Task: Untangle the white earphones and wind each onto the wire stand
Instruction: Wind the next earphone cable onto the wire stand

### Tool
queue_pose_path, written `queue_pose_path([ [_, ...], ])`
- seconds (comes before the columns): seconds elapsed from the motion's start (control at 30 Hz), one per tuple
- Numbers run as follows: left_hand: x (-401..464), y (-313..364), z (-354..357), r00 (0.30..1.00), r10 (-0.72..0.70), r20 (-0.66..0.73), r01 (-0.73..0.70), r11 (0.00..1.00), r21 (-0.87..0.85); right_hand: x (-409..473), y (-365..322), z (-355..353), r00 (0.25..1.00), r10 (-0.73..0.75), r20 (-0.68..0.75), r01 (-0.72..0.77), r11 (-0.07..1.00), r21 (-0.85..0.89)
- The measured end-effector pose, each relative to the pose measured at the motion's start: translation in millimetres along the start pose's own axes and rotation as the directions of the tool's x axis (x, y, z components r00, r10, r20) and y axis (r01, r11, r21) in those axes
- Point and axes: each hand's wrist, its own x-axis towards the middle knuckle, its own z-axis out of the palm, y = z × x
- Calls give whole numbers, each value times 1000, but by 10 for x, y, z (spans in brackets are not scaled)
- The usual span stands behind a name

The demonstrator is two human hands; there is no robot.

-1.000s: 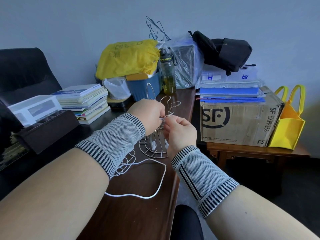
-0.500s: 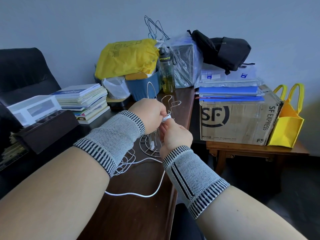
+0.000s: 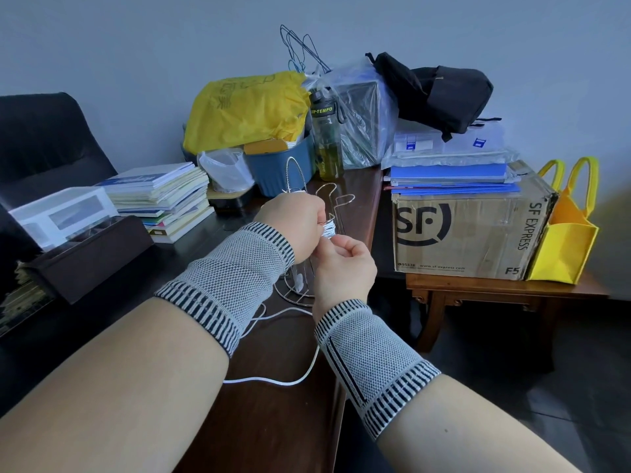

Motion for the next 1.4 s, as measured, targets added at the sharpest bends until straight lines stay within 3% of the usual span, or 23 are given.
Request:
queue_pose_path([
  [0.53, 0, -77, 59, 1000, -19, 16, 19, 999, -41, 16, -88, -84, 990, -133, 49, 136, 988, -71],
  [1.4, 4, -122, 107, 999, 17, -31, -15, 999, 43, 64, 29, -4, 992, -81, 96, 96, 982, -164],
])
